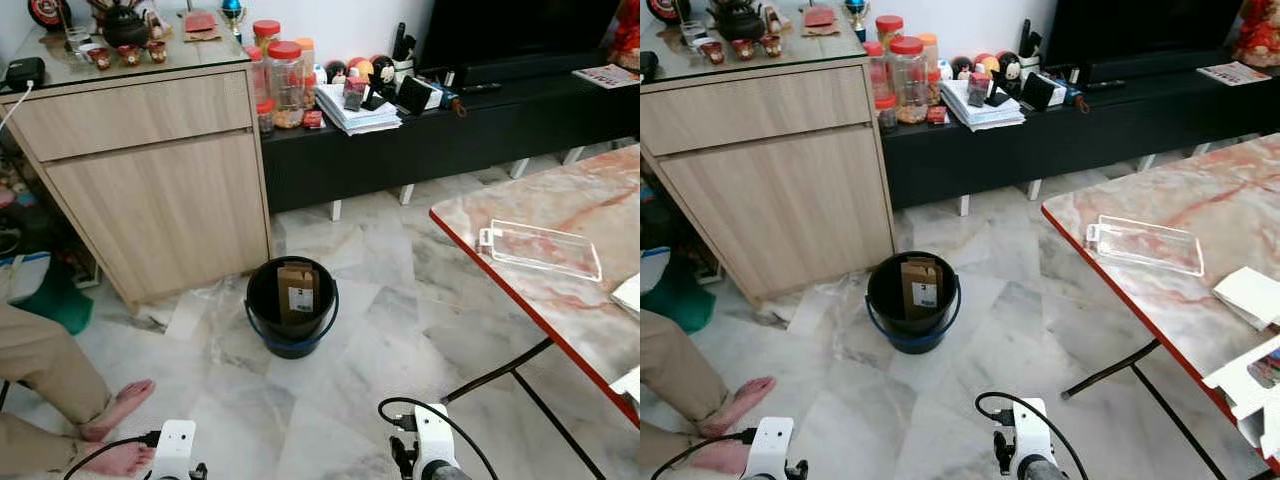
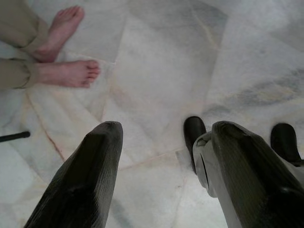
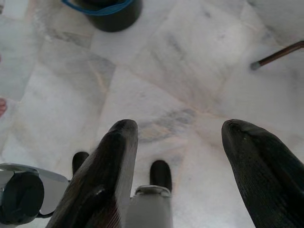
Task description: Picking trash to rubbish bin
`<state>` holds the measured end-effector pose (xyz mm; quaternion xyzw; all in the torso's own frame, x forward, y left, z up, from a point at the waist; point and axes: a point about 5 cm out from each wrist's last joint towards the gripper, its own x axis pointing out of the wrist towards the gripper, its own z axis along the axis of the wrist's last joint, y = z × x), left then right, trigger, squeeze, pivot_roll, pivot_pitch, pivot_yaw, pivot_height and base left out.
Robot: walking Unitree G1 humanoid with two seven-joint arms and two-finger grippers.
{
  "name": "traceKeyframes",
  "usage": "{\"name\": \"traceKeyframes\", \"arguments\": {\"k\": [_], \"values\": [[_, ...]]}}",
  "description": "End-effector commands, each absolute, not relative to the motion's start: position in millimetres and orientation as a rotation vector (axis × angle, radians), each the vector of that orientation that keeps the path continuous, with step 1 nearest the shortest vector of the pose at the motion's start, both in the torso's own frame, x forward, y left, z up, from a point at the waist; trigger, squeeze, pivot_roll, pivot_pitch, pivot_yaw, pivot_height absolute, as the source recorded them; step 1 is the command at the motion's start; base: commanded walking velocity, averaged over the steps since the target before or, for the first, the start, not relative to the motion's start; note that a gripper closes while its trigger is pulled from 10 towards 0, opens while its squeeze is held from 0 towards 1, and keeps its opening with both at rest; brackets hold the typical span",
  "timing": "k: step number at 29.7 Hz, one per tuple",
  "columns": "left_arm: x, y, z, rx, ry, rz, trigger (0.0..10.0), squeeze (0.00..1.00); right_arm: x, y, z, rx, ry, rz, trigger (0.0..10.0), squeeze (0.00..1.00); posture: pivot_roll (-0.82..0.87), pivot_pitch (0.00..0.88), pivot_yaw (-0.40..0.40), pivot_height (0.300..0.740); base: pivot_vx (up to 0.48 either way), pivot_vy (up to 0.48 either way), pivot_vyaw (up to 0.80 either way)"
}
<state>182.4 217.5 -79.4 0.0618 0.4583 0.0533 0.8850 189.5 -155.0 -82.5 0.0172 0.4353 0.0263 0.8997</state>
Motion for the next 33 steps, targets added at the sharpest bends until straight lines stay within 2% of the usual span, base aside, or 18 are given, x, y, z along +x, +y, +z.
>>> {"name": "traceKeyframes", "arguments": {"k": [1,5,15,33], "values": [[179.7,217.3,-80.9,0.130,0.969,0.116,10.0,0.00,189.7,-158.9,-82.2,0.040,0.900,0.036,10.0,0.00,0.03,0.011,-0.023,0.740,0.000,0.000,-0.80],[179.7,217.2,-80.9,0.131,0.969,0.115,10.0,0.00,189.6,-158.8,-82.3,0.041,0.901,0.036,10.0,0.00,0.03,0.012,-0.023,0.740,0.000,0.000,-0.80],[179.8,217.1,-81.0,0.146,0.973,0.108,10.0,0.00,190.3,-158.5,-82.0,0.039,0.900,0.036,10.0,0.00,0.03,0.011,-0.024,0.740,0.000,-0.432,-0.80],[180.9,216.7,-80.5,0.128,0.966,0.119,10.0,0.00,189.8,-157.2,-82.3,0.039,0.904,0.045,10.0,0.00,0.03,0.011,-0.025,0.740,0.000,0.000,-0.80]]}}
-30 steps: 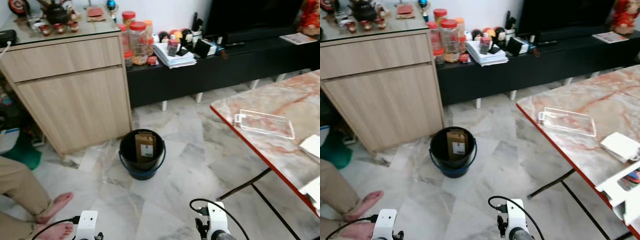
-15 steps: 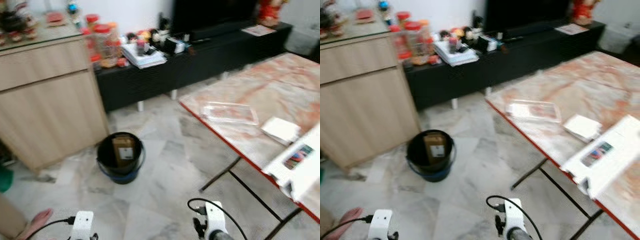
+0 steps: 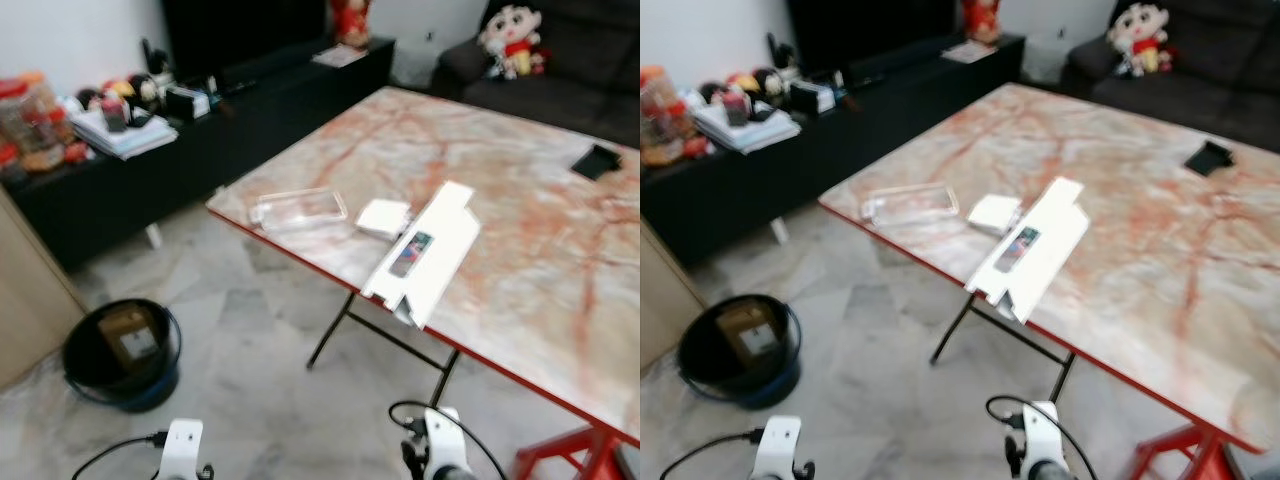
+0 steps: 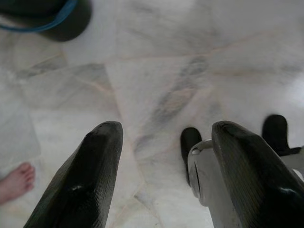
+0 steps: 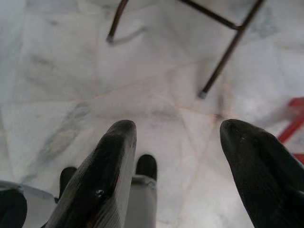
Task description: Picking trash to rubbish bin
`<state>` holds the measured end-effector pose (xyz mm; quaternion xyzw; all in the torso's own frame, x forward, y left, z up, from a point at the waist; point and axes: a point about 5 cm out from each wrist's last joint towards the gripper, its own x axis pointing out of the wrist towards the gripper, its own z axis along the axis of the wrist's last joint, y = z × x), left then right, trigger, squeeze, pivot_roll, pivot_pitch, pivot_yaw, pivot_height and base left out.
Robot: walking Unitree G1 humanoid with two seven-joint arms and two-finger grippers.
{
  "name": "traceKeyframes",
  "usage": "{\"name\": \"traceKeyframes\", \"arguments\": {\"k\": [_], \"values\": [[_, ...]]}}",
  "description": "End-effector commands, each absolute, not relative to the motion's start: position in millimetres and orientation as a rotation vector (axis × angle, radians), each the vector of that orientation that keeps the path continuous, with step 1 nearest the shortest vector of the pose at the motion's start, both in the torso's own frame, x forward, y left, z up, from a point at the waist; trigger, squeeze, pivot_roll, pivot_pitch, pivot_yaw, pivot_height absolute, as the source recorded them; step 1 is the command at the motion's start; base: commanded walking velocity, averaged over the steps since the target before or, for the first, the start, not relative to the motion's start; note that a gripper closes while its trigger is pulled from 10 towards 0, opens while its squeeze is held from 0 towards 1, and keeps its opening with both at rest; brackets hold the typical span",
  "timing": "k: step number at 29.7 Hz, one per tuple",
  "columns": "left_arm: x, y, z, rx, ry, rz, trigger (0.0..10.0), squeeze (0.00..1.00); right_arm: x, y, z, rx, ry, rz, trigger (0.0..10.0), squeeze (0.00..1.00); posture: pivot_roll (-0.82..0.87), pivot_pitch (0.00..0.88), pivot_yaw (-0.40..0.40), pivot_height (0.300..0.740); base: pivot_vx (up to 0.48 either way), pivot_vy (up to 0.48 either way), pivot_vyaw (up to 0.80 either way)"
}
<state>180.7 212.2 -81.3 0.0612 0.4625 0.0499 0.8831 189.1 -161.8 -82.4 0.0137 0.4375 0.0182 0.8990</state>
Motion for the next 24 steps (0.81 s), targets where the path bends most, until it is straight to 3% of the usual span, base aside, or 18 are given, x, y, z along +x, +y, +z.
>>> {"name": "traceKeyframes", "arguments": {"k": [1,8,14,24], "values": [[180.9,216.6,-80.4,0.121,0.963,0.122,10.0,0.00,189.7,-157.2,-82.4,0.039,0.905,0.045,10.0,0.00,0.03,0.011,-0.025,0.740,0.000,0.000,-0.80],[180.9,216.3,-80.5,0.117,0.963,0.124,10.0,0.00,188.7,-157.4,-82.9,0.041,0.906,0.045,10.0,0.00,0.03,0.011,-0.027,0.740,0.000,0.000,-0.76],[180.4,215.8,-80.9,0.096,0.963,0.133,10.0,0.00,189.6,-157.3,-82.3,0.050,0.898,0.044,10.0,0.00,0.03,0.012,-0.028,0.740,0.000,0.000,0.00],[180.5,215.1,-81.0,0.095,0.965,0.132,10.0,0.00,190.0,-158.6,-82.1,0.050,0.902,0.038,10.0,0.00,0.03,0.011,-0.030,0.740,0.000,0.296,0.00]]}}
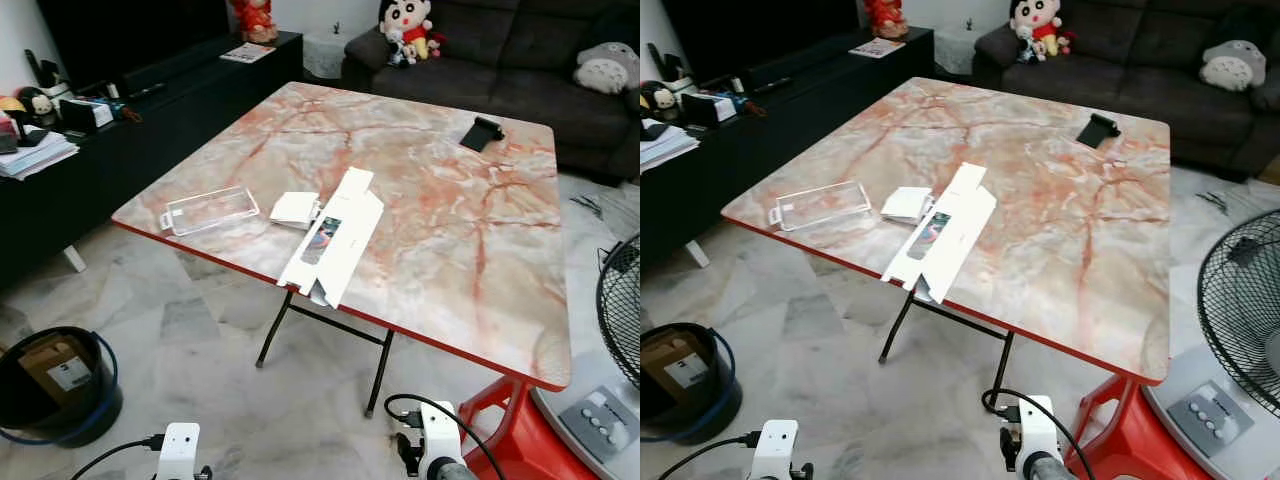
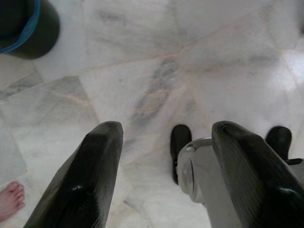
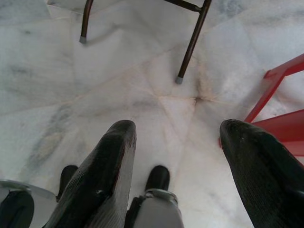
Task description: Picking trash to rubbish bin
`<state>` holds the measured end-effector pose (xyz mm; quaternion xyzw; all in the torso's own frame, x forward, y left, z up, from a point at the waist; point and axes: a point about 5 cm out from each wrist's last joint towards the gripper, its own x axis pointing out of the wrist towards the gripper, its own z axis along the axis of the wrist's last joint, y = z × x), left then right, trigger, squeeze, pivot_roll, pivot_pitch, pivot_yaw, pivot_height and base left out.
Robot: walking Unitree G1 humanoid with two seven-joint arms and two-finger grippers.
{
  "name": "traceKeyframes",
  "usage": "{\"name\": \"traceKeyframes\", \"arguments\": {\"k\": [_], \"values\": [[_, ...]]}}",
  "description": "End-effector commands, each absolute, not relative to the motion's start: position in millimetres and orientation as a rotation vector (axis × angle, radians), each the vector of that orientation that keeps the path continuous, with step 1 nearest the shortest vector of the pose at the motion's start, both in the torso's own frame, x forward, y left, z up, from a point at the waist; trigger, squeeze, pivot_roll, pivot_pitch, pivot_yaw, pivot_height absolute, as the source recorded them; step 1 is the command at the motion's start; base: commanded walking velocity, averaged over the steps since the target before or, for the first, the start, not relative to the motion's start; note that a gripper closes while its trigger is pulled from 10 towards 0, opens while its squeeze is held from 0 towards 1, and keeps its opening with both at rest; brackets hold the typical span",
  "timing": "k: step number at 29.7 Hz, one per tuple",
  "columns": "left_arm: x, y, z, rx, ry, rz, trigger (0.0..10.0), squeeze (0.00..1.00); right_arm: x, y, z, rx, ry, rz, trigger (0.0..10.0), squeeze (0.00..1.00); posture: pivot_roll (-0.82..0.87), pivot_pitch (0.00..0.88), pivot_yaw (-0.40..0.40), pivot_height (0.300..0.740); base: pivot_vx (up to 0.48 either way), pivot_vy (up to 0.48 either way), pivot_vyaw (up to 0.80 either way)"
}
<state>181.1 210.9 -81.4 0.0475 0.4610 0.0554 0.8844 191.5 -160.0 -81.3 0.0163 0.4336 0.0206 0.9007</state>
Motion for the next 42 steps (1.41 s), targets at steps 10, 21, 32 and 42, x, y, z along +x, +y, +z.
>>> {"name": "traceKeyframes", "arguments": {"k": [10,21,32,42], "values": [[181.1,214.2,-80.9,0.094,0.963,0.132,10.0,0.00,190.9,-159.7,-81.6,0.044,0.898,0.037,10.0,0.00,0.03,0.012,-0.032,0.740,0.000,0.341,-0.40],[180.8,214.6,-81.0,0.093,0.964,0.133,10.0,0.00,192.0,-159.7,-81.0,0.049,0.893,0.034,10.0,0.00,0.03,0.011,-0.031,0.740,0.000,0.336,0.00],[181.4,214.1,-80.8,0.093,0.961,0.134,10.0,0.00,191.7,-160.6,-81.1,0.044,0.895,0.034,10.0,0.00,0.03,0.011,-0.032,0.740,0.000,0.310,-0.33],[186.0,214.0,-78.1,0.094,0.932,0.122,10.0,0.00,191.9,-160.0,-81.0,0.043,0.893,0.036,10.0,0.00,0.03,0.000,-0.027,0.740,0.000,0.000,0.00]]}}
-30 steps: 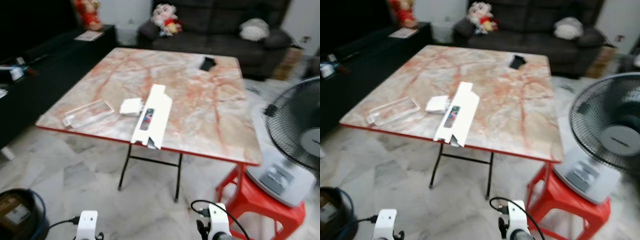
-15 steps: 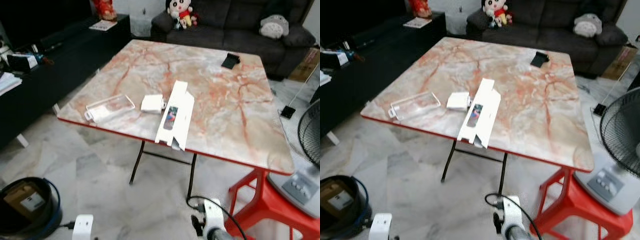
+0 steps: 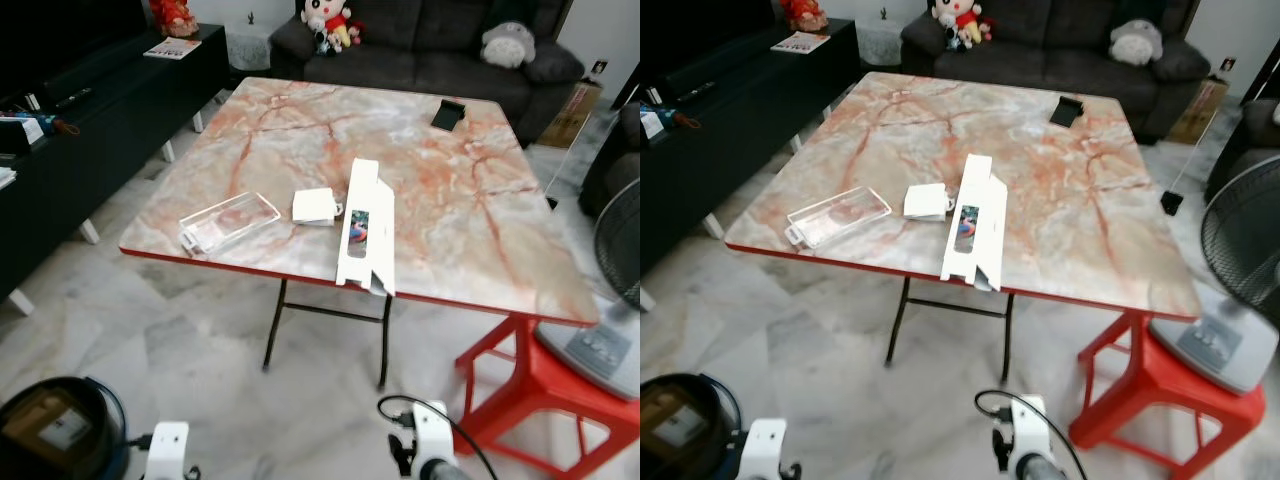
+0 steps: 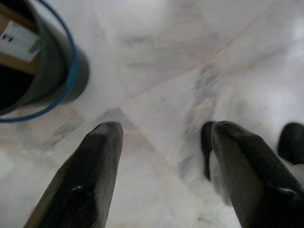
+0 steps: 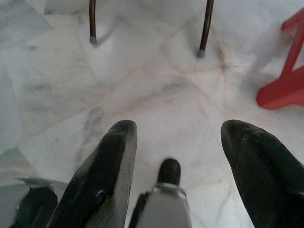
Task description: Picking trash to rubbish bin
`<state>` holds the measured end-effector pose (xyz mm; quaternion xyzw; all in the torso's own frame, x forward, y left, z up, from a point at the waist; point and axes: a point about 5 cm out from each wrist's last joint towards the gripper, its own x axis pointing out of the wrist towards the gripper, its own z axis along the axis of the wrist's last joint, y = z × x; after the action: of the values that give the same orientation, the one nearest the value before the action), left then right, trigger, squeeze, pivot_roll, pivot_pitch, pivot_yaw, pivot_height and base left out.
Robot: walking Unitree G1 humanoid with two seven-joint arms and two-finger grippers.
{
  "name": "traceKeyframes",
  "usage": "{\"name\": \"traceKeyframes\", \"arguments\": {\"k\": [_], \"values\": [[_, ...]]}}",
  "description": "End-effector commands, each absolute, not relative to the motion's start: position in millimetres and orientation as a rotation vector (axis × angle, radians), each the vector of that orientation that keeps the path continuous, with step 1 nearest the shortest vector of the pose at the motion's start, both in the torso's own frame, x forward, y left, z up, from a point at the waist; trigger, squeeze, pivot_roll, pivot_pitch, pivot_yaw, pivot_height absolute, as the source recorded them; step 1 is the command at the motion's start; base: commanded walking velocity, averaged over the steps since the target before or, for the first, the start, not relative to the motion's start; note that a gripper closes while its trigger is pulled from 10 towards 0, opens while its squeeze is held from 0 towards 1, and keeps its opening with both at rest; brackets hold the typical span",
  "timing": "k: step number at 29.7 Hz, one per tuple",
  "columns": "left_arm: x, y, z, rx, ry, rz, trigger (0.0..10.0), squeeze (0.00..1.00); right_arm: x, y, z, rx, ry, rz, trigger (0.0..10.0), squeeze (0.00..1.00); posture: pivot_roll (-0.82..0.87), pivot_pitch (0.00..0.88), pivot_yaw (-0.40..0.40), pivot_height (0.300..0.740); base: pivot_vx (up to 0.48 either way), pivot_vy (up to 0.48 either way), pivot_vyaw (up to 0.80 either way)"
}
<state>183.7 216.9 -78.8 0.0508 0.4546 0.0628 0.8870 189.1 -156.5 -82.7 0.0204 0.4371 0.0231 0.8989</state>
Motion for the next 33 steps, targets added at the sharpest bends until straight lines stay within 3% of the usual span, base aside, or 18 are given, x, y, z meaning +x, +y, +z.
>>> {"name": "traceKeyframes", "arguments": {"k": [1,15,23,26,33], "values": [[188,214,-77,0.094,0.923,0.119,10.0,0.00,192,-160,-81,0.043,0.894,0.036,10.0,0.00,0.03,0.000,-0.027,0.740,0.000,0.000,0.00],[227,199,-57,0.161,0.790,0.029,10.0,0.00,203,-157,-75,0.042,0.850,0.052,10.0,0.00,0.03,0.000,-0.020,0.740,0.000,0.000,0.00],[261,184,-33,0.238,0.645,-0.054,10.0,0.00,232,-152,-57,0.039,0.731,0.078,10.0,0.00,0.02,0.000,-0.020,0.740,0.000,0.000,0.00],[280,173,-17,0.215,0.554,-0.075,10.0,0.00,254,-148,-40,0.050,0.640,0.091,10.0,0.00,0.02,0.000,-0.023,0.740,0.000,0.000,0.00],[302,147,6,0.184,0.415,-0.161,10.0,0.00,273,-147,-24,0.049,0.547,0.091,10.0,0.00,0.03,0.000,-0.028,0.740,0.000,0.000,0.00]]}}
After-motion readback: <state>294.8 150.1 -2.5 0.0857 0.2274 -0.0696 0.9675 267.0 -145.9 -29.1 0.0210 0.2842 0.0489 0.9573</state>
